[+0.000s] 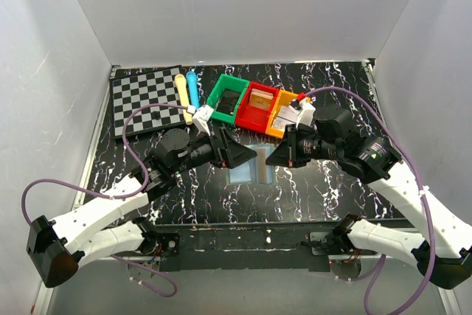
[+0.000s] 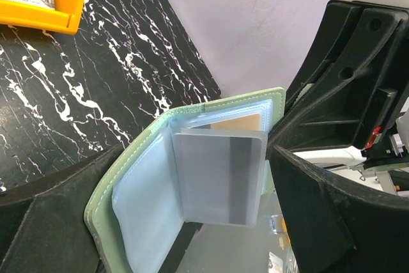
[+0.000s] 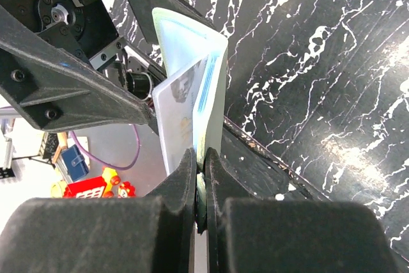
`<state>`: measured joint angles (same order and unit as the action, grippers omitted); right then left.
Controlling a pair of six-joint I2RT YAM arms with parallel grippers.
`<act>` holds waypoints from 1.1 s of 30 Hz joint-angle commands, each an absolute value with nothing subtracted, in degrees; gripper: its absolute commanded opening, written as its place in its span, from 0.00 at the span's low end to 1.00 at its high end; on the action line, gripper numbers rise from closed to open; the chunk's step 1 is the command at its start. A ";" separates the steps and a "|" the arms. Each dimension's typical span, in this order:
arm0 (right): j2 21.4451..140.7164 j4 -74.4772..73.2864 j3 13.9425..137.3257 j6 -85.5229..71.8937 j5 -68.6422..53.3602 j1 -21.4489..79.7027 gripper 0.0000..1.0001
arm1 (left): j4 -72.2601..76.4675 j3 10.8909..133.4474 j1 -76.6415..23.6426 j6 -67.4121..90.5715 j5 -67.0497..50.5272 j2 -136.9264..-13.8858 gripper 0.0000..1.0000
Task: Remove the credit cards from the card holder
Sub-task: Open the card holder.
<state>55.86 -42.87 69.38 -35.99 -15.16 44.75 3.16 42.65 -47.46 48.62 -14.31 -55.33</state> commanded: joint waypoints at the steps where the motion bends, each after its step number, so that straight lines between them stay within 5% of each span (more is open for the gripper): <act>1: 56.07 -42.97 72.51 -34.89 -13.45 45.00 0.01 | 3.07 43.07 -47.37 48.77 -15.11 -55.81 0.98; 23: 61.43 -53.61 79.01 -32.34 -0.35 50.00 0.01 | 12.04 41.04 -47.46 54.75 -19.77 -64.16 0.98; 33: 67.85 -61.87 85.60 -31.03 14.49 56.77 0.01 | 11.34 40.96 -47.37 55.02 -18.02 -63.81 0.98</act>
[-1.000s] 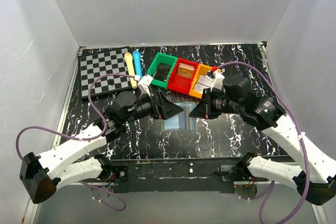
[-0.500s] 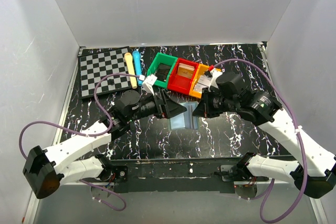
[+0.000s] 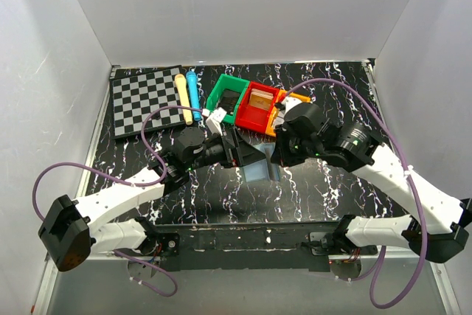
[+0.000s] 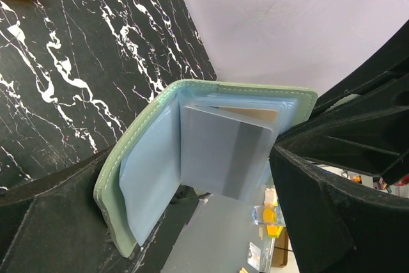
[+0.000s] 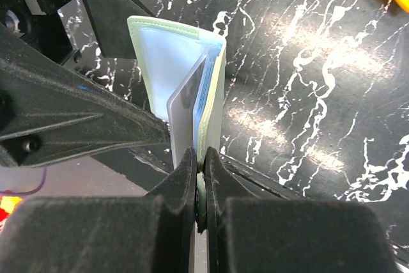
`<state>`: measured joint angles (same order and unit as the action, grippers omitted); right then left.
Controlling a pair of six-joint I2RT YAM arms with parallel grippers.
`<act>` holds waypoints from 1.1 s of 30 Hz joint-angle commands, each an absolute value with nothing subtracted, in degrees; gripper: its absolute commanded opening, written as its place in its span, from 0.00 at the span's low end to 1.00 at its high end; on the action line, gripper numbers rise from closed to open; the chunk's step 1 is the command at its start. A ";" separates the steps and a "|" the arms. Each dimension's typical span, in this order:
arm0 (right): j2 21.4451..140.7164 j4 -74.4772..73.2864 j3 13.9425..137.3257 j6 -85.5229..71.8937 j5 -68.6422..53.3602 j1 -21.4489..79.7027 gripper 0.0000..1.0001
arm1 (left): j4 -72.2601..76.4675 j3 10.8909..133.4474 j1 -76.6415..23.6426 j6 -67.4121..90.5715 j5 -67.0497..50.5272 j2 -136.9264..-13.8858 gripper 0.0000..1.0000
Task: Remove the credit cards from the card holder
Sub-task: Open the card holder.
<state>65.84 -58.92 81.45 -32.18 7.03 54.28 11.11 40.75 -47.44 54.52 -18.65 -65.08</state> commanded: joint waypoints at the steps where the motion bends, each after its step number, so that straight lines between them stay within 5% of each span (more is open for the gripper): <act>1: 68.29 -62.05 86.04 -31.03 15.02 57.39 0.01 | 11.34 40.78 -47.37 55.37 -17.76 -63.98 0.98; 13: 66.28 -58.02 83.86 -32.17 12.31 57.83 0.01 | 11.78 39.99 -47.37 55.28 -17.58 -62.93 0.97; 33: 59.85 -44.65 74.09 -34.63 -5.09 52.03 0.01 | 9.40 34.10 -47.37 52.74 -15.03 -53.79 0.53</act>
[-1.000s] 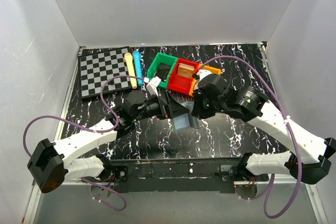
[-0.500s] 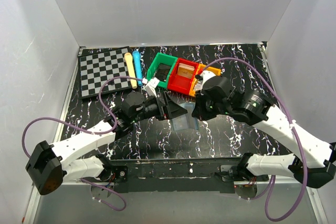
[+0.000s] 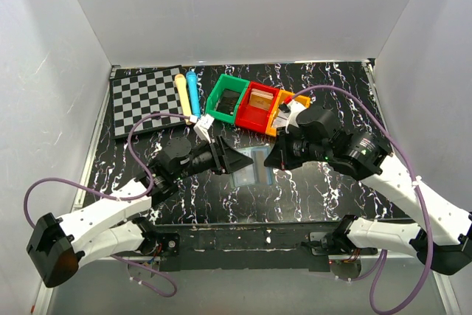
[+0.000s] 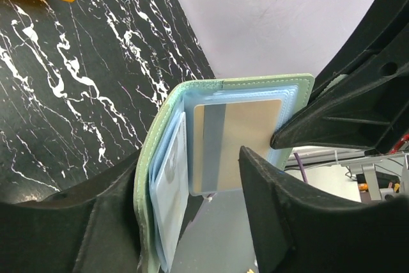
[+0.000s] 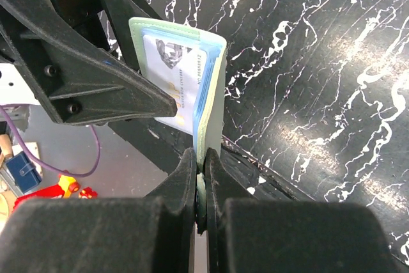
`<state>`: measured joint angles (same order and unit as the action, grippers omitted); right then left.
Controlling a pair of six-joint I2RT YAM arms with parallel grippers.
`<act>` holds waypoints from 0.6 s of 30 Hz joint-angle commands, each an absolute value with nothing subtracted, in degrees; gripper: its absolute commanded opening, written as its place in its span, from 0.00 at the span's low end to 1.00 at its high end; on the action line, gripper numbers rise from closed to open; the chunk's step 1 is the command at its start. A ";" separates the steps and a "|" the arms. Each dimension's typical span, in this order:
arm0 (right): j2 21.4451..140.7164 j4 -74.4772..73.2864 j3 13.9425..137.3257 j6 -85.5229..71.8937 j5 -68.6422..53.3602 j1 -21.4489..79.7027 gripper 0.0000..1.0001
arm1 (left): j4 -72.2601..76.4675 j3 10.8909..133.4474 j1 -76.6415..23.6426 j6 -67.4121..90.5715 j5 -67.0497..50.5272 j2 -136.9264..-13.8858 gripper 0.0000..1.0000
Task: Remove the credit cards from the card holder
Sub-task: Open the card holder.
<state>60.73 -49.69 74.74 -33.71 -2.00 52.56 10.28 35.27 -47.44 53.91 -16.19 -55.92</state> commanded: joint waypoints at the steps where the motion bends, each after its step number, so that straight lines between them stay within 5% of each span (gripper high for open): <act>1: 59.85 -44.39 73.92 -34.80 -5.36 51.94 0.01 | 9.23 34.01 -47.37 52.65 -15.03 -53.53 0.49; 11: 59.50 -41.93 71.37 -35.16 -6.33 50.89 0.01 | 5.80 32.52 -47.37 51.42 -13.36 -51.07 0.20; 14: 59.76 -41.40 70.40 -34.72 -7.20 50.28 0.01 | 3.70 32.69 -47.37 50.37 -12.22 -51.15 0.00; 18: 60.21 -40.70 68.38 -34.19 -9.31 49.05 0.08 | 0.35 33.31 -47.37 49.05 -9.85 -52.12 0.00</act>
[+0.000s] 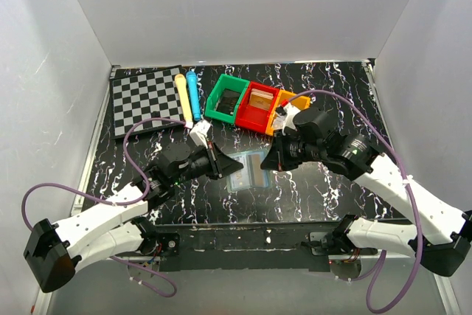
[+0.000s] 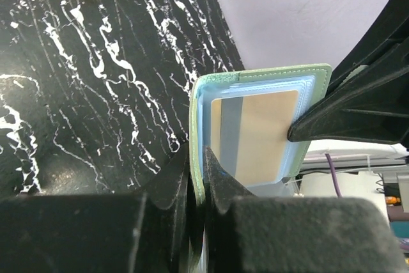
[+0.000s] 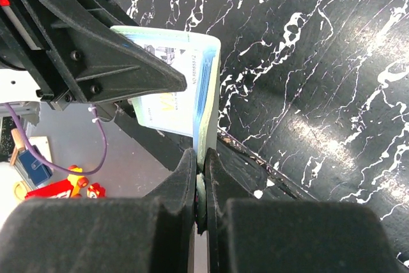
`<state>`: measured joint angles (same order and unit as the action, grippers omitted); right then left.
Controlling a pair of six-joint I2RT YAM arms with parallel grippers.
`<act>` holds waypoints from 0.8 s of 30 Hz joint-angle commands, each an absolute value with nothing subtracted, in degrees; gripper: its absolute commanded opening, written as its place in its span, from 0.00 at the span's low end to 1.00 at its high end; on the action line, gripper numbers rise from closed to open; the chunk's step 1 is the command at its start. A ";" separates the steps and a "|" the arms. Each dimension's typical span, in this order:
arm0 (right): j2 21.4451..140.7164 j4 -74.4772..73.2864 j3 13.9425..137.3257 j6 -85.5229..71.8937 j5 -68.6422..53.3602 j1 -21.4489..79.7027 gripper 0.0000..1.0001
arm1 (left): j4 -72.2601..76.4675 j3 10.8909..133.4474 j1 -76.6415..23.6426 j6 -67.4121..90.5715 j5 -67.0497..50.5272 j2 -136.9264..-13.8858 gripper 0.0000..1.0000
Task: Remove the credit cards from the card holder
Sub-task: Open the card holder, then place the card holder at the center of the board.
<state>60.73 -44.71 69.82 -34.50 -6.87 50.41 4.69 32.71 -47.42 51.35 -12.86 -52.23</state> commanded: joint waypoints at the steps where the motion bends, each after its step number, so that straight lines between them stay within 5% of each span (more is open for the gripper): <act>1: 60.03 -40.52 67.77 -34.02 -9.58 48.69 0.20 | -1.74 33.48 -47.37 48.78 -9.58 -52.47 0.00; 4: 59.33 -40.78 66.71 -33.49 -9.23 47.90 0.45 | -3.42 34.36 -47.37 48.16 -8.62 -54.05 0.00; 7: 58.54 -42.27 66.45 -33.13 -8.44 46.67 0.51 | -3.69 34.80 -47.37 47.90 -8.09 -55.54 0.00; 16: 55.72 -39.30 62.32 -32.34 -6.42 45.62 0.50 | 1.21 36.38 -46.85 47.64 -8.44 -64.41 0.00; 24: 54.22 -21.19 49.49 -32.70 -12.37 44.92 0.49 | 6.85 35.42 -45.18 45.88 -8.53 -70.57 0.00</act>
<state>54.54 -32.62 52.12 -32.86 -8.05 45.74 1.83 34.24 -46.22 47.72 -9.10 -69.69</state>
